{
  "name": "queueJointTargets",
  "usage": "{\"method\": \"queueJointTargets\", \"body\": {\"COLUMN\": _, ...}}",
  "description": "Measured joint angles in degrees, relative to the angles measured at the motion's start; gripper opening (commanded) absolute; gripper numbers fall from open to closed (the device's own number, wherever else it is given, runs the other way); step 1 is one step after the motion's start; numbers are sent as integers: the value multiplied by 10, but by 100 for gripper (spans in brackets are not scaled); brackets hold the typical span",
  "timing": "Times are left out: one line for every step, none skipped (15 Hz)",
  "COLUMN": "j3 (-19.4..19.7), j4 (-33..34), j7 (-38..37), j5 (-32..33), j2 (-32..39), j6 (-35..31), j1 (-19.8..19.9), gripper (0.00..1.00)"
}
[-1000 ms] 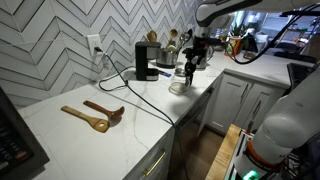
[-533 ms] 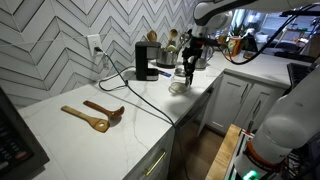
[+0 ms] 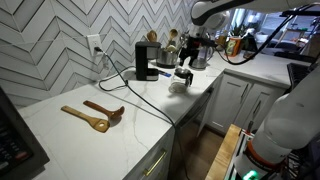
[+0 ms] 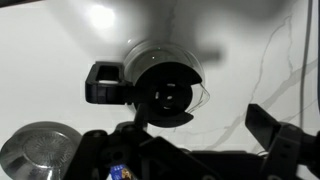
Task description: Close the lid to the transparent kettle
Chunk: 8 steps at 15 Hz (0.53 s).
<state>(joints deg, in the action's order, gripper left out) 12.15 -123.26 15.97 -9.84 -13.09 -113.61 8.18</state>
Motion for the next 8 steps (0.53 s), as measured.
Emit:
{"method": "queueJointTargets", "body": {"j3": -2, "j4": 0, "j7": 0, "j5": 0, "j2": -1, "j6": 0, "j1": -1, "gripper": 100}}
{"method": "queueJointTargets", "body": {"j3": -3, "j4": 0, "j7": 0, "j5": 0, "j2": -2, "j6": 0, "j1": -2, "gripper": 100}}
{"method": "queueJointTargets", "body": {"j3": -5, "j4": 0, "j7": 0, "j5": 0, "j2": -4, "j6": 0, "j1": -2, "gripper": 100}}
{"method": "queueJointTargets", "body": {"j3": -7, "j4": 0, "j7": 0, "j5": 1, "j2": -6, "j6": 0, "j1": -2, "gripper": 100}}
{"method": "queueJointTargets", "body": {"j3": -9, "j4": 0, "j7": -1, "j5": 4, "j2": -10, "j6": 0, "j1": -2, "gripper": 100}}
{"method": "queueJointTargets", "body": {"j3": -11, "j4": 0, "j7": -3, "j5": 7, "j2": -14, "j6": 0, "j1": -2, "gripper": 100}}
{"method": "queueJointTargets", "body": {"j3": -14, "j4": 0, "j7": -8, "j5": 15, "j2": -20, "j6": 0, "j1": -2, "gripper": 100}}
{"method": "queueJointTargets", "body": {"j3": -16, "j4": 0, "j7": -16, "j5": 25, "j2": -26, "j6": 0, "j1": -2, "gripper": 100}}
